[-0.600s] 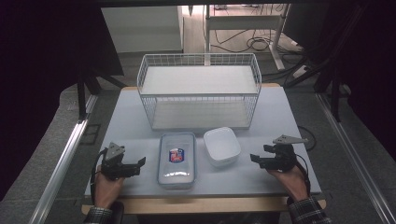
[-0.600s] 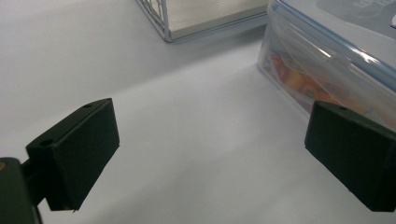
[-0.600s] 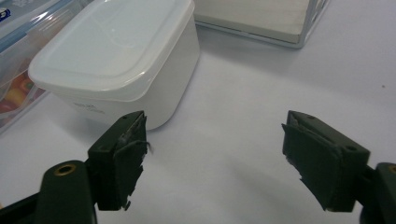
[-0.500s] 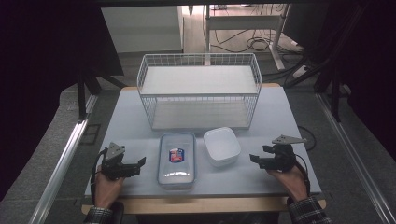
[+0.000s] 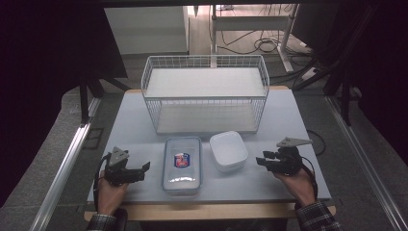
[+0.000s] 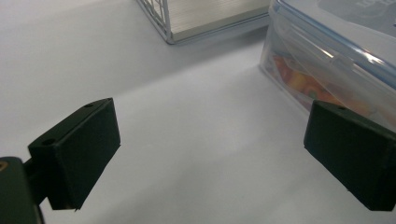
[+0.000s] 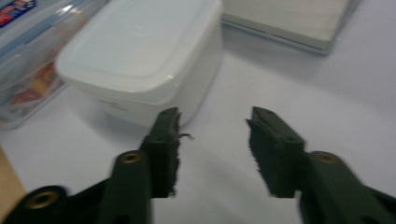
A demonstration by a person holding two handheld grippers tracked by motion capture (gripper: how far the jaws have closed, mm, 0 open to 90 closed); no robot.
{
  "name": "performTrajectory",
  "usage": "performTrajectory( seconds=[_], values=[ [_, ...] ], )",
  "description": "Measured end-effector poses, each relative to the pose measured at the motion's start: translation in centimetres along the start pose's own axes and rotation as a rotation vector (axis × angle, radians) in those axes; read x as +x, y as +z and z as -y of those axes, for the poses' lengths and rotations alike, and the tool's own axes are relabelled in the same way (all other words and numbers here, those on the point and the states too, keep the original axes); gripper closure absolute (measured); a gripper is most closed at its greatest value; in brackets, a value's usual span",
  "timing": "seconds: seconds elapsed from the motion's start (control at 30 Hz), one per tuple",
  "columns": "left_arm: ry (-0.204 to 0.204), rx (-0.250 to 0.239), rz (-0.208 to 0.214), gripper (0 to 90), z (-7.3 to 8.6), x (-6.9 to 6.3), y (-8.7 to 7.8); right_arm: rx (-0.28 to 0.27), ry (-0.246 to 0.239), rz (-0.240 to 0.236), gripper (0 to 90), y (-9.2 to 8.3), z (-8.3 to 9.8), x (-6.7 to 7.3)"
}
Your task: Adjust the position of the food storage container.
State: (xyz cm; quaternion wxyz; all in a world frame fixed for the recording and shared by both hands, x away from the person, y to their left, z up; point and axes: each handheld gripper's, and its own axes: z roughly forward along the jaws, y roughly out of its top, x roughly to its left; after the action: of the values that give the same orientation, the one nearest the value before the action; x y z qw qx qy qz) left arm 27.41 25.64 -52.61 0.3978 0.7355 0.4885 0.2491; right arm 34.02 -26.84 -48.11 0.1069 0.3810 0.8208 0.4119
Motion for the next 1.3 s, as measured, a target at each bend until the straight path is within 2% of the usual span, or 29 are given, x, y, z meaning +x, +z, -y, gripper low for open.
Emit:
performTrajectory(
  seconds=[0.1, 0.13, 0.17, 0.2, 0.23, 0.33, 0.43, 0.53, 0.67, 0.77, 0.83, 0.9, 1.0, 1.03, 1.1, 1.17, 1.3],
  values=[
    [-0.004, -0.005, 0.003, 3.5, 0.0, 0.1, 0.0, 0.011, -0.048, -0.017, 77.4, 0.4, -0.9, 1.1],
    [-0.004, -0.005, 0.003, 3.5, 0.0, 0.1, 0.0, 0.011, -0.048, -0.017, 77.4, 0.4, -0.9, 1.1],
    [-0.008, -0.005, 0.002, 3.5, -0.1, 0.1, 0.1, 0.024, -0.091, -0.023, 85.9, 1.0, -1.5, 1.9],
    [-0.008, -0.005, 0.002, 3.6, -0.1, 0.1, 0.1, 0.024, -0.091, -0.023, 85.9, 1.0, -1.5, 1.9],
    [0.0, -0.001, 0.0, 3.6, -0.1, 0.0, 0.1, 0.025, -0.112, -0.04, 89.1, 1.5, -2.2, 2.6],
    [0.004, 0.007, -0.002, 3.6, -0.1, 0.0, 0.3, 0.033, -0.143, -0.053, 89.2, 2.3, -3.1, 3.6],
    [0.004, 0.003, -0.001, 3.6, -0.2, 0.0, 0.3, 0.009, -0.145, -0.061, 89.2, 3.0, -4.1, 4.2],
    [0.007, 0.01, -0.004, 3.6, -0.2, 0.0, 0.4, -0.001, -0.156, -0.092, 89.3, 3.7, -5.1, 5.2],
    [0.007, 0.005, -0.005, 3.6, -0.2, -0.1, 0.3, 0.014, -0.176, -0.135, 89.3, 5.5, -6.3, 6.3],
    [0.004, 0.003, -0.003, 3.7, -0.2, 0.0, 0.3, 0.018, -0.191, -0.143, 89.2, 6.4, -6.8, 6.8],
    [0.003, 0.004, -0.004, 3.7, -0.1, 0.0, 0.3, 0.025, -0.202, -0.162, 89.2, 7.8, -7.5, 7.6],
    [0.004, 0.005, -0.003, 3.7, -0.2, 0.0, 0.3, 0.03, -0.211, -0.161, 89.2, 8.3, -7.7, 7.9],
    [0.008, 0.008, -0.001, 3.8, -0.2, -0.1, 0.4, 0.047, -0.243, -0.158, 89.1, 10.1, -8.6, 8.8],
    [0.008, 0.008, -0.001, 3.8, -0.2, -0.1, 0.4, 0.047, -0.243, -0.158, 89.1, 10.1, -8.6, 8.8],
    [0.012, 0.009, 0.002, 3.8, -0.2, -0.1, 0.4, 0.072, -0.271, -0.142, 89.1, 11.3, -9.3, 9.4],
    [0.013, 0.011, 0.002, 3.9, -0.2, -0.2, 0.4, 0.084, -0.278, -0.136, 89.1, 11.6, -9.5, 9.6],
    [0.017, 0.003, 0.005, 4.0, -0.2, -0.2, 0.4, 0.129, -0.332, -0.09, 89.3, 12.9, -10.1, 9.9]
  ],
)
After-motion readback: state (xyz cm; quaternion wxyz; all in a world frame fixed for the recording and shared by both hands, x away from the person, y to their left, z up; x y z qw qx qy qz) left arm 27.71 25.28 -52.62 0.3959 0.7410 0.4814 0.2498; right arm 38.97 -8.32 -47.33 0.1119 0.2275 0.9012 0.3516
